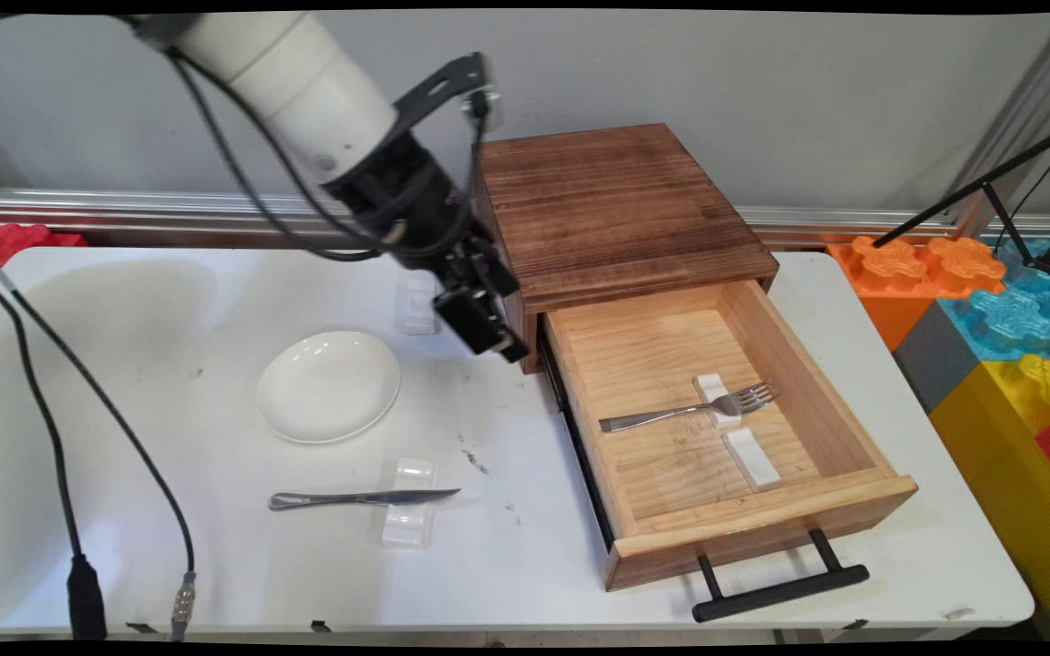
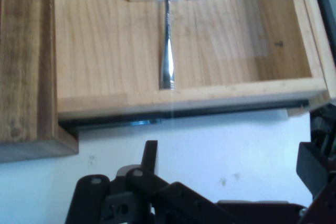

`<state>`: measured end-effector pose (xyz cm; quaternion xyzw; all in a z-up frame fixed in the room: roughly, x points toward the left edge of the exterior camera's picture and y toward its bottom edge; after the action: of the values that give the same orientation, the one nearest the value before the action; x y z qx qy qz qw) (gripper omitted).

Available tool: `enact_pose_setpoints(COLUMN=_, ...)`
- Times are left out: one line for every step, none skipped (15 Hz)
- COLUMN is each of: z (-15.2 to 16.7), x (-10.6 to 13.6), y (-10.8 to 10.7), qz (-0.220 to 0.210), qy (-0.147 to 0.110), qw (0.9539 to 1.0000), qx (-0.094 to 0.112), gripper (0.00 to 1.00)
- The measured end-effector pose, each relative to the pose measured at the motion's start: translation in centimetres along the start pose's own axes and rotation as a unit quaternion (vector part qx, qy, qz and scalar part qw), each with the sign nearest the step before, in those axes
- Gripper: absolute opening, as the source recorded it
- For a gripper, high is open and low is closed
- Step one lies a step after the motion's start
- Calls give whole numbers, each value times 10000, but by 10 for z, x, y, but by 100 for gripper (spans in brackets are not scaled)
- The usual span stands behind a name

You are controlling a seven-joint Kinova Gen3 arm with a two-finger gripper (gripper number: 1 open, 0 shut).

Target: Pick up the knife from the right of the white plate

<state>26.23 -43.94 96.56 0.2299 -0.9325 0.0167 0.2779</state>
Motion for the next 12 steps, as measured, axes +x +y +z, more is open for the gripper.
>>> enact_pose_setpoints(z=-4, x=-9, y=0, qz=37, qy=0, qw=10000, qx=-31, gripper=100)
enact_pose_setpoints(z=-9, x=-19, y=0, qz=70, qy=-7, qw=10000, qx=-60, gripper=100)
enact_pose_setpoints(z=-12, x=-28, y=0, qz=101, qy=-22, qw=9999, qx=-88, gripper=100)
enact_pose_setpoints(z=-16, x=-36, y=0, qz=121, qy=-39, qw=9999, qx=-107, gripper=100)
enact_pose_setpoints(z=-19, x=-46, y=0, qz=141, qy=-63, qw=9998, qx=-127, gripper=100)
enact_pose_setpoints(z=-22, x=-55, y=0, qz=159, qy=-87, qw=9997, qx=-147, gripper=100)
enact_pose_setpoints(z=-25, x=-64, y=0, qz=173, qy=-110, qw=9997, qx=-165, gripper=100)
enact_pose_setpoints(z=-27, x=-73, y=1, qz=183, qy=-131, qw=9996, qx=-189, gripper=100)
enact_pose_setpoints(z=-29, x=-82, y=2, qz=191, qy=-149, qw=9995, qx=-207, gripper=100)
enact_pose_setpoints(z=-30, x=-91, y=2, qz=201, qy=-170, qw=9994, qx=-221, gripper=100)
enact_pose_setpoints(z=-30, x=-99, y=3, qz=208, qy=-182, qw=9994, qx=-229, gripper=100)
enact_pose_setpoints(z=-29, x=-109, y=4, qz=214, qy=-193, qw=9993, qx=-236, gripper=100)
